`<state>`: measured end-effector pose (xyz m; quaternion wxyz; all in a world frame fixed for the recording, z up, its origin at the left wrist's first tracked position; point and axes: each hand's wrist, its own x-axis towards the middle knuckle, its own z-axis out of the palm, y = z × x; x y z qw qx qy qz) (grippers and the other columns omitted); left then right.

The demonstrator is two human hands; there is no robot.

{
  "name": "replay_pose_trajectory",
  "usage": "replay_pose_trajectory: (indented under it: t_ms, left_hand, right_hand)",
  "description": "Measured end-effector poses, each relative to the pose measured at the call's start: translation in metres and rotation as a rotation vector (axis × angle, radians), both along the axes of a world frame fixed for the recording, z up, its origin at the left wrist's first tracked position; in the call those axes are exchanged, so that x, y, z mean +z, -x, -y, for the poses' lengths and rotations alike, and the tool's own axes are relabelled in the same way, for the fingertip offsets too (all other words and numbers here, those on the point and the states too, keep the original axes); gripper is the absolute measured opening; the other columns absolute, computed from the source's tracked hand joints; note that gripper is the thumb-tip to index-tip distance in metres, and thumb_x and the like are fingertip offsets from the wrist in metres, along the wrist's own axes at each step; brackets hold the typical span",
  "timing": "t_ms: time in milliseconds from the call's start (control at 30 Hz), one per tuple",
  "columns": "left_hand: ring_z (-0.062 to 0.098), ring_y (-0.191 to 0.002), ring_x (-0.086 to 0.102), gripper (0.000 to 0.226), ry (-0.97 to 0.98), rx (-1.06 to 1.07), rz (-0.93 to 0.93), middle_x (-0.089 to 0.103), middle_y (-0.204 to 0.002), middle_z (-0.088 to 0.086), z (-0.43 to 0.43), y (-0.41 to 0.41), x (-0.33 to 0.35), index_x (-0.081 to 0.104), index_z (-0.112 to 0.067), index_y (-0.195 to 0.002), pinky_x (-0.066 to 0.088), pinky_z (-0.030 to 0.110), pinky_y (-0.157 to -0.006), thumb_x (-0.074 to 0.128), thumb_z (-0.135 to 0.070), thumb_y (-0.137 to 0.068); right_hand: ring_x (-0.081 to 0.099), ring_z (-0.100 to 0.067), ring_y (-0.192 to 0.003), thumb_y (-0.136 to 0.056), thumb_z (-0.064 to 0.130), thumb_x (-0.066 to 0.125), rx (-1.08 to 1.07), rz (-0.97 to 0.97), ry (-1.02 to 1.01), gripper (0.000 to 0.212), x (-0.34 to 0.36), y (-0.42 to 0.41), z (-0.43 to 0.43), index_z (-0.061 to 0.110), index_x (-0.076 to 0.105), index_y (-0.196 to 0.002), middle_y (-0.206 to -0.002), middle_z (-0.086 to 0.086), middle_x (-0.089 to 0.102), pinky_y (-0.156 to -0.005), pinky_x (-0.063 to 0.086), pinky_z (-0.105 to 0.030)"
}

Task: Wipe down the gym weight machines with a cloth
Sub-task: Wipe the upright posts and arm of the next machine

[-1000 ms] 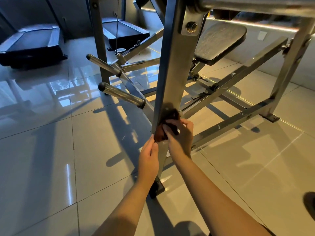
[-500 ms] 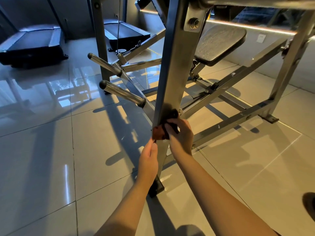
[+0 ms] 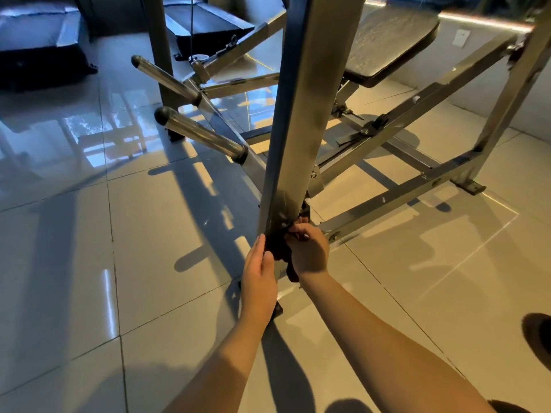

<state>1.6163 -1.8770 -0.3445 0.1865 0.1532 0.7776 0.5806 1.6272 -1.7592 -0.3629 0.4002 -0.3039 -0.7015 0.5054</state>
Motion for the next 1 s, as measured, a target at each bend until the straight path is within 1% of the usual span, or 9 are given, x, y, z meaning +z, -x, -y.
replay_pose_trajectory:
  t_ms: [67,233,333,433,567,667,733,867,1000]
  left_hand:
    - [0.003,-0.136,0.04,0.042,-0.051,0.019,0.006,0.045,-0.15,-0.015,-0.001,0.003,0.002,0.042,-0.035,-0.151,0.036,0.02,-0.105,0.037,-0.036,-0.109]
    - [-0.003,-0.1,0.054,0.022,-0.101,0.052,0.038,0.058,-0.108,-0.013,-0.003,0.014,0.013,0.055,-0.046,-0.107,0.041,0.004,-0.074,0.038,-0.032,-0.109]
    - [-0.006,-0.116,0.048,0.031,-0.089,0.042,0.042,0.054,-0.126,-0.02,-0.001,0.01,0.009,0.053,-0.041,-0.134,0.038,0.01,-0.091,0.036,-0.033,-0.11]
    - [-0.005,-0.125,0.038,0.041,-0.078,0.01,0.06,0.044,-0.134,-0.024,0.003,0.008,0.008,0.041,-0.034,-0.151,0.035,0.009,-0.092,0.034,-0.033,-0.11]
    - [-0.002,-0.124,0.045,0.039,-0.13,-0.004,0.049,0.052,-0.132,-0.02,0.004,0.011,0.016,0.047,-0.037,-0.146,0.04,0.021,-0.1,0.033,-0.039,-0.109]
    - [0.007,-0.103,0.056,0.026,-0.156,0.012,0.052,0.062,-0.108,-0.006,0.001,0.017,0.02,0.059,-0.041,-0.11,0.043,0.021,-0.082,0.033,-0.04,-0.109]
    - [0.001,-0.112,0.054,0.029,-0.186,0.02,0.068,0.062,-0.117,-0.013,0.0,0.019,0.021,0.055,-0.046,-0.126,0.042,0.021,-0.09,0.033,-0.039,-0.109]
    - [0.008,-0.136,0.044,0.04,-0.181,0.028,0.072,0.051,-0.147,-0.01,0.0,0.02,0.018,0.04,-0.041,-0.149,0.037,0.033,-0.114,0.032,-0.034,-0.11]
    - [-0.009,-0.123,0.045,0.037,-0.151,-0.019,0.046,0.052,-0.135,-0.024,0.003,0.017,0.026,0.048,-0.041,-0.143,0.036,0.009,-0.098,0.036,-0.03,-0.11]
  right_hand:
    - [0.062,0.001,-0.102,-0.09,0.001,0.07,-0.076,-0.09,0.007,0.009,0.014,0.004,0.002,0.0,0.07,-0.098,-0.105,0.002,0.065,-0.101,0.048,-0.023]
    - [0.056,0.005,-0.101,-0.09,0.005,0.072,-0.052,-0.066,-0.055,0.011,0.044,0.01,0.007,0.014,0.07,-0.097,-0.103,0.021,0.057,-0.097,0.049,-0.023]
    - [0.057,0.006,-0.095,-0.088,0.002,0.073,-0.104,0.05,0.033,0.007,0.01,0.008,0.016,0.005,0.071,-0.094,-0.101,0.009,0.064,-0.101,0.05,-0.035]
    - [0.054,0.021,-0.088,-0.09,0.002,0.071,-0.079,0.049,0.217,0.017,0.006,0.004,0.018,-0.002,0.07,-0.107,-0.105,0.002,0.063,-0.102,0.043,-0.03]
    - [0.052,0.016,-0.098,-0.091,0.014,0.073,-0.064,-0.036,0.115,0.013,0.051,0.006,0.014,0.016,0.071,-0.104,-0.104,0.021,0.058,-0.096,0.049,-0.019]
    - [0.055,0.009,-0.105,-0.093,0.022,0.072,-0.021,-0.141,0.153,0.025,0.083,0.012,0.016,0.018,0.067,-0.117,-0.114,0.014,0.059,-0.089,0.053,-0.014]
    - [0.052,0.017,-0.102,-0.095,0.02,0.069,-0.003,-0.054,0.036,0.016,0.077,0.011,0.022,0.018,0.069,-0.111,-0.108,0.015,0.06,-0.088,0.048,-0.007]
    - [0.056,0.005,-0.096,-0.09,0.017,0.072,-0.034,0.147,-0.04,0.009,0.038,0.0,0.024,0.025,0.071,-0.094,-0.102,0.015,0.061,-0.092,0.052,-0.018]
    - [0.053,0.003,-0.097,-0.094,0.018,0.069,-0.002,0.168,-0.05,0.01,0.055,-0.003,0.02,0.021,0.073,-0.103,-0.112,0.008,0.062,-0.091,0.049,-0.014]
